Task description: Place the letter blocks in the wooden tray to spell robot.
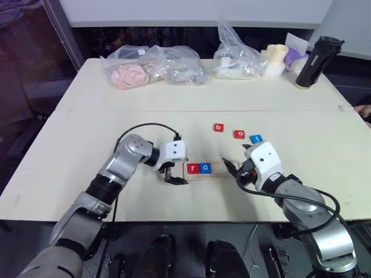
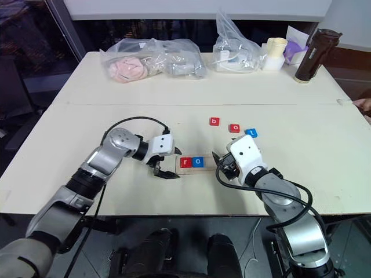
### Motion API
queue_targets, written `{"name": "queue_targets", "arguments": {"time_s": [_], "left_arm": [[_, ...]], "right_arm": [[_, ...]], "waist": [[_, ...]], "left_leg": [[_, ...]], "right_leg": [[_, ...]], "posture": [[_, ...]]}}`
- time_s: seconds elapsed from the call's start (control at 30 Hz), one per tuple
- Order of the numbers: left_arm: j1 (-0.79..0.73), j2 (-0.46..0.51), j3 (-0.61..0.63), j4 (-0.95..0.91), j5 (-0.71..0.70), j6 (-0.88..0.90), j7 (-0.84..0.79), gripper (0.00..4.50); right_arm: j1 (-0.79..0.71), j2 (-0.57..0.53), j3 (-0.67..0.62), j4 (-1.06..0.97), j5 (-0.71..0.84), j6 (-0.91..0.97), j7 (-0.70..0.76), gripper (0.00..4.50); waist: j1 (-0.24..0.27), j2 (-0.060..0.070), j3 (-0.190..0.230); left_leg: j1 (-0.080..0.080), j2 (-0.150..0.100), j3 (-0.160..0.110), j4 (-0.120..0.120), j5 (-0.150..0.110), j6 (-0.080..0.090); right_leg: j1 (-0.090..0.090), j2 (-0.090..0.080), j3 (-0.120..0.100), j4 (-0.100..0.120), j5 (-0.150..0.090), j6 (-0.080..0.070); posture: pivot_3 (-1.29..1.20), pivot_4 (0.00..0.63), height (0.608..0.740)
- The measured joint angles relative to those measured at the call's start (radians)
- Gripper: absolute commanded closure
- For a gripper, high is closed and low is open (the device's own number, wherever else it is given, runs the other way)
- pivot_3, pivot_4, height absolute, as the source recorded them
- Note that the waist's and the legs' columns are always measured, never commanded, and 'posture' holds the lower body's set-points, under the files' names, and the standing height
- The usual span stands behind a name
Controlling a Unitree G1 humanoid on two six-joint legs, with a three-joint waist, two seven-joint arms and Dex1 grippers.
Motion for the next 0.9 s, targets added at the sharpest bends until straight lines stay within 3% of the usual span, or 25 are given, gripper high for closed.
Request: {"name": "queue_targets", "arguments": {"time_s": [0.27,0.63,0.9], "left_arm": [[0.140,0.165,0.091,-0.108,-0.125,0.017,-0.063,0.05],[0.195,0.146,0.314,-0.331,-0.430,0.197,0.017,0.05],[0.277,0.132,0.381,-0.507,-0.555,0.328,0.165,0.05]], "right_arm": [[-0.126,0.033,0.001,0.116,0.006,0.009,0.005,0.76],[-0.478,0.205,0.054,0.469,-0.015,0.130,-0.091,0.76],[-0.729,0.383,0.031,0.937,-0.082,0.090,-0.272,0.76]], "waist": [[-0.029,0.001,0.000],[-0.021,0.002,0.003],[-0.022,0.003,0.004]], "left_leg": [[0.006,0.000,-0.001,-0.005,0.000,0.000],[0.001,-0.004,0.000,-0.003,0.000,-0.001],[0.002,-0.003,0.001,-0.009,0.006,-0.010]], "right_leg": [[-0.001,0.003,0.007,0.000,-0.001,-0.004],[-0.004,0.002,0.007,0.000,0.002,-0.003],[-0.007,0.004,0.009,0.003,0.003,-0.004]], "posture": [[0.00,0.150,0.725],[0.00,0.150,0.725],[0.00,0.150,0.725]]}}
